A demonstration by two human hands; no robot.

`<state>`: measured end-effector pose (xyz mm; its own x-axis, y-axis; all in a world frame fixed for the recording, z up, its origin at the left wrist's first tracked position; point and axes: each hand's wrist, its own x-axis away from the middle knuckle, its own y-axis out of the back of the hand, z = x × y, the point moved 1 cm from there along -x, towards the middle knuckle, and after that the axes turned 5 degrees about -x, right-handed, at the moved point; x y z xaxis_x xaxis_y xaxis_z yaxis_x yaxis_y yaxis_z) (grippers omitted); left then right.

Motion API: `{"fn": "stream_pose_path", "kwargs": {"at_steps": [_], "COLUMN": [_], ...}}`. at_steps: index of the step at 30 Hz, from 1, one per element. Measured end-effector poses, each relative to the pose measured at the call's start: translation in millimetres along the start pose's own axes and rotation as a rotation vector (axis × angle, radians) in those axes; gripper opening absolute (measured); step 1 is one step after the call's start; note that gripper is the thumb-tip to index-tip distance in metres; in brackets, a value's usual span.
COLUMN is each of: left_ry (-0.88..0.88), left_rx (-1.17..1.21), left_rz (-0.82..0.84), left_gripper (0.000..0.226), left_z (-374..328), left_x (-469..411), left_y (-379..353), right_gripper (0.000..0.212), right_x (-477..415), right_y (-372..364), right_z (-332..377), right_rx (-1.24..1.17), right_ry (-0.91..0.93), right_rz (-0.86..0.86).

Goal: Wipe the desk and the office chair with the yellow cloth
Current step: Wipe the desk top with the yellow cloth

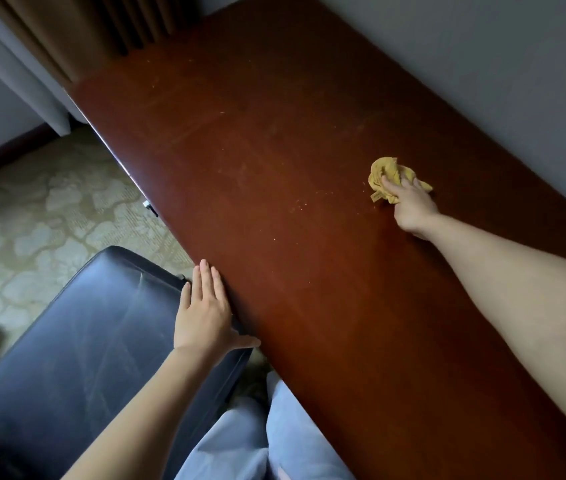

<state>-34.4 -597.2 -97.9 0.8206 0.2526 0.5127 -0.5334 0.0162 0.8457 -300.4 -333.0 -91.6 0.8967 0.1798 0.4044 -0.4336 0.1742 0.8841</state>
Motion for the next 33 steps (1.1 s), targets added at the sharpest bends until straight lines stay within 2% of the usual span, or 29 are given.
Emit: {"fn": "stream_pose_path", "kwargs": {"at_steps": [3,7,15,22,27,31,33], "left_ry": [0.001,-0.001,-0.029,-0.064,-0.085,-0.158,-0.190], "left_rx": [0.018,0.031,0.048,0.013,-0.022,-0.112,-0.131], "left_rz": [-0.008,0.001,-0.006,-0.041,-0.058,-0.105,-0.120], "left_gripper": [0.146,0.146,0.146,0.140,0.134,0.125,0.112], "left_z": [-0.5,-1.2,0.5,6.9,10.3,19.9,25.4], "left_x": [-0.1,0.3,1.5,4.3,5.5,3.5,1.5], "left_y": [-0.6,-0.2,6.2,7.3,8.7,10.0,7.9], "right_gripper": [0.069,0.065,0.054,0.067,0.074,0.078,0.080], "right_x": [-20.6,-10.4,75.1,158.4,208.4,227.4,222.2], "right_y": [6.0,-8.6,-63.7,-117.2,-133.5,-127.5,-117.0], "right_z": [9.7,17.1,54.5,90.1,86.4,58.7,44.1], "right_rx": [-0.048,-0.082,-0.164,-0.268,-0.248,-0.171,-0.135], "right_ry": [-0.030,0.022,0.129,0.206,0.376,0.508,0.520], "right_rz": [-0.014,-0.094,-0.190,-0.235,-0.158,0.026,0.087]}}
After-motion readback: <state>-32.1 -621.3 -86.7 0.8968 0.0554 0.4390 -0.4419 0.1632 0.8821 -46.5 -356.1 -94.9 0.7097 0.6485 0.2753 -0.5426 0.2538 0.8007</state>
